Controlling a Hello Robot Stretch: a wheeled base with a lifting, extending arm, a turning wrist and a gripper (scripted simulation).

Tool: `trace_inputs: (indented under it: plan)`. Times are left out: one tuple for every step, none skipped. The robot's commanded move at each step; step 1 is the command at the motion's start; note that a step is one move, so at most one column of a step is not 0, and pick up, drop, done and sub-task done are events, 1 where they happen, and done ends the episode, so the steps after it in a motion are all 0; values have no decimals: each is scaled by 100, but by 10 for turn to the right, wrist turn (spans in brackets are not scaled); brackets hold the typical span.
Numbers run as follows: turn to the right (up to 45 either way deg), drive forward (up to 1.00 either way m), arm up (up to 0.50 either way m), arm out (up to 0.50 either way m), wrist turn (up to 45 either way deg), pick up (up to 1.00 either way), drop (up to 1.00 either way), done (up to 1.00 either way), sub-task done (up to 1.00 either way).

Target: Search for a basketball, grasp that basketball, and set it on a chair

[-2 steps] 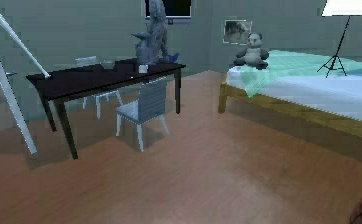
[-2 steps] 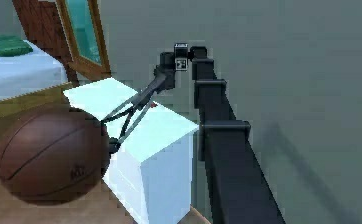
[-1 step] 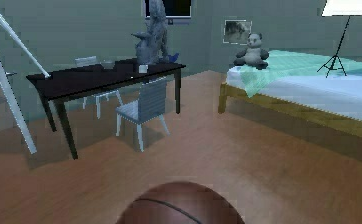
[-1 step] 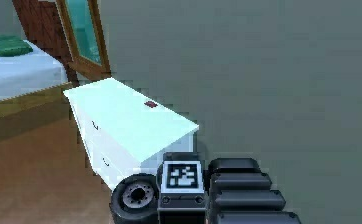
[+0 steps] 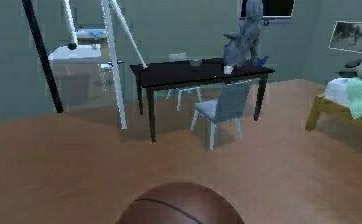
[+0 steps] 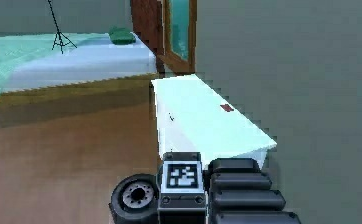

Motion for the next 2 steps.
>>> trace_inputs:
  plan:
    - [0, 100, 0, 0, 0, 0, 0, 0, 0]
    - [0, 40, 0, 0, 0, 0, 0, 0, 0]
